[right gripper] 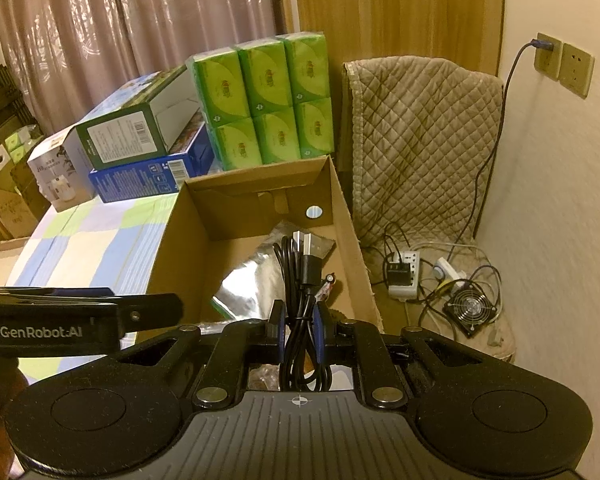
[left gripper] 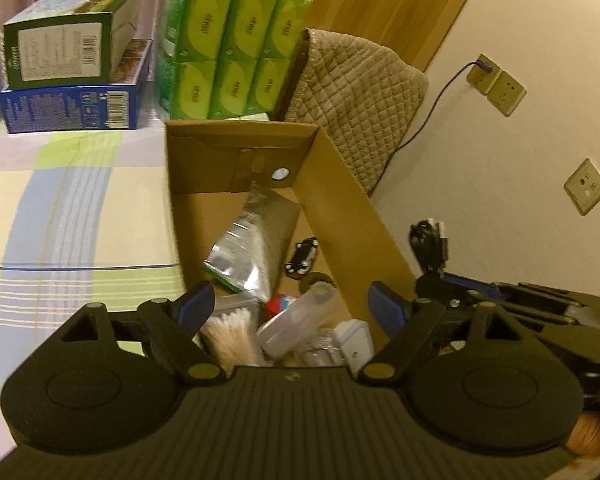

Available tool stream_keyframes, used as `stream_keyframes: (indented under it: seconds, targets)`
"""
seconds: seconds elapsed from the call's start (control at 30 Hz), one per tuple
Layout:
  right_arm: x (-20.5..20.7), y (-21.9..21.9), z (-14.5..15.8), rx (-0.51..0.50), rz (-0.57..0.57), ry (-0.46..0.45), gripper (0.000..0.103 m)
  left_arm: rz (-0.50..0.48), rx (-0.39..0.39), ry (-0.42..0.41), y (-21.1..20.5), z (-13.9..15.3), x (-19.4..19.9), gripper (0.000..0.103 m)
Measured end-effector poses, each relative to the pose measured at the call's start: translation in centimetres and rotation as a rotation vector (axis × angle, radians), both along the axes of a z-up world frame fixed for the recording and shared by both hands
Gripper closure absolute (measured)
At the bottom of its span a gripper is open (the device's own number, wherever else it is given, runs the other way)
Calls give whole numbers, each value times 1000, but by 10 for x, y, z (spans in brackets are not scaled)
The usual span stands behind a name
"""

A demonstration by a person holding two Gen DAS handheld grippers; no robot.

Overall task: Organize objects
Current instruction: 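Lower the clear cup into the box and open the left tool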

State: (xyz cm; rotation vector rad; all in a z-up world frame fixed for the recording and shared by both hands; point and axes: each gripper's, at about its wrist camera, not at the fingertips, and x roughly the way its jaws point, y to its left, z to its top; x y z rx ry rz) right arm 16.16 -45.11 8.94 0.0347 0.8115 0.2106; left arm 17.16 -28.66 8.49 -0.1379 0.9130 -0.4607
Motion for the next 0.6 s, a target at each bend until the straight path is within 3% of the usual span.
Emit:
stream_keyframes:
  seconds: [0.27, 0.6]
  targets:
    - [-5, 7, 3, 3, 13, -4, 93, 30, 59, -27, 18, 2, -6, 22]
    - [-8, 16, 4, 3, 28, -3, 93, 41, 78, -33, 24, 0, -14, 22]
